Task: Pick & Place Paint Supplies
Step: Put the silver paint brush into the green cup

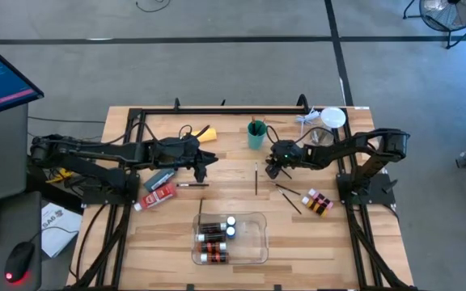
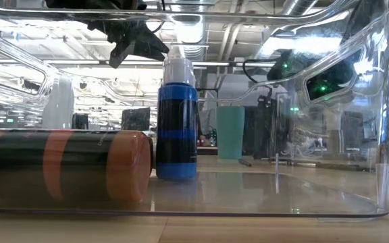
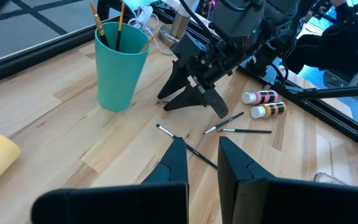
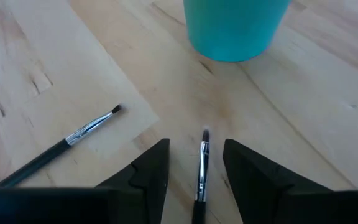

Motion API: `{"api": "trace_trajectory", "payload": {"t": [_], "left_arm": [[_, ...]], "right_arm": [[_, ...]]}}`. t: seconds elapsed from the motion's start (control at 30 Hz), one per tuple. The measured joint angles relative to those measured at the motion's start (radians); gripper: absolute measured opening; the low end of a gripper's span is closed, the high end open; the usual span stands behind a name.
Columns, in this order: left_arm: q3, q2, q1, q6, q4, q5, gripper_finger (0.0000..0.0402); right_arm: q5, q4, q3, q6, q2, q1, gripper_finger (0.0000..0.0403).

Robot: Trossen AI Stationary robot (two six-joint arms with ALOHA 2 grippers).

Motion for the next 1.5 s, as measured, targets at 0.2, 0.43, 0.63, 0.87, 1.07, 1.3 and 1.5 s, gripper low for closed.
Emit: {"api": "trace_trajectory", "payload": {"t": [0.2, 0.43, 0.63, 0.87, 1.07, 1.3, 1.5], "left_arm": [[0.000, 0.000, 0.000, -0.001, 0.002, 0.000, 0.0002], [0.000, 0.000, 0.000, -0.001, 0.003, 0.000, 0.0002], [0.000, 0.000, 0.000, -0.001, 0.004, 0.000, 0.0002], [0.000, 0.000, 0.000, 0.000, 0.004, -0.003, 0.0002], [0.000, 0.000, 0.000, 0.000, 0.004, -0.004, 0.0002], [0.000, 0.000, 0.000, 0.001, 0.005, -0.005, 0.0002], [0.000, 0.000, -0.002, 0.020, 0.005, 0.003, 0.0002]], "right_arm": [[-0.010, 0.013, -0.008, 0.018, -0.018, 0.002, 0.0131], [-0.006, -0.021, -0.006, 0.026, -0.022, 0.001, 0.0083], [0.001, -0.029, -0.006, 0.021, -0.022, 0.001, 0.0027], [-0.001, -0.029, -0.006, 0.034, -0.022, 0.001, 0.0008], [-0.008, -0.035, 0.001, 0.064, -0.023, 0.001, 0.0002], [-0.066, -0.087, 0.013, 0.091, -0.099, 0.005, 0.0000], [-0.008, -0.075, 0.020, 0.150, -0.173, 0.003, 0.0000]]}}
